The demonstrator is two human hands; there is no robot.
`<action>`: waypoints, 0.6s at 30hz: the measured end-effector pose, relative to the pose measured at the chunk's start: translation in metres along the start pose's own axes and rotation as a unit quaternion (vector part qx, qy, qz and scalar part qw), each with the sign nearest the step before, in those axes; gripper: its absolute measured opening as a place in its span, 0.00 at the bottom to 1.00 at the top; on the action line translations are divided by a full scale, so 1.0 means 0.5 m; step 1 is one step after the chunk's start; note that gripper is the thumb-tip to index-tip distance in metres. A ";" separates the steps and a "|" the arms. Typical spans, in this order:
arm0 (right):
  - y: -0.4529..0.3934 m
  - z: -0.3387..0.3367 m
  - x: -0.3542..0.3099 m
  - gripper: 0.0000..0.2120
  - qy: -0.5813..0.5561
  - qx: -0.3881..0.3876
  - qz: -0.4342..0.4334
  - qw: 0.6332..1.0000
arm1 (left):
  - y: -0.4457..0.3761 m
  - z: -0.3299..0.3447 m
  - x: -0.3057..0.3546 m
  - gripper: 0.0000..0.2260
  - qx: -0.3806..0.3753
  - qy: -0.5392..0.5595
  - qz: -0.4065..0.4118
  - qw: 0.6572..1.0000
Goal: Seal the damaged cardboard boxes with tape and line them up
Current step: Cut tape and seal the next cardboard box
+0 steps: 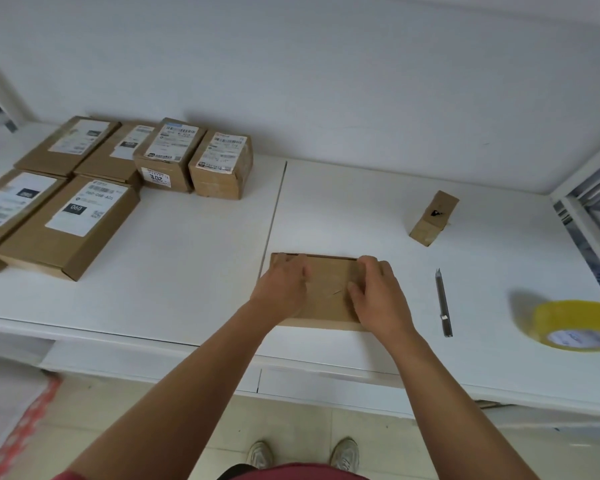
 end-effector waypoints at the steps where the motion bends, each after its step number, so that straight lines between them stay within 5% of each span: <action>1: 0.004 0.001 0.000 0.15 0.000 0.012 -0.005 1.000 | 0.005 0.005 -0.003 0.12 0.014 -0.024 0.003 1.000; 4: 0.024 0.007 -0.008 0.15 0.034 0.045 -0.035 0.998 | 0.033 0.019 -0.003 0.16 0.076 -0.124 0.043 0.988; 7: 0.055 0.024 -0.027 0.20 0.055 0.031 -0.119 0.991 | 0.061 0.043 0.009 0.16 0.149 -0.141 0.190 0.960; 11: 0.087 0.055 -0.023 0.34 0.217 -0.080 -0.171 0.958 | 0.072 0.075 -0.026 0.25 0.027 -0.217 0.192 0.957; 18: 0.090 0.061 0.013 0.38 0.223 -0.091 -0.132 0.962 | 0.073 0.080 -0.044 0.32 0.017 -0.278 0.198 0.940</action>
Point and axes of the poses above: each hand's wrist, its own y-axis away from the middle knuckle, its own z-axis out of the palm, x = y × z, the point moved 1 cm from there along -y, towards the middle knuckle, and after that the axes turned 1 degree about z, right-handed, at the moved point
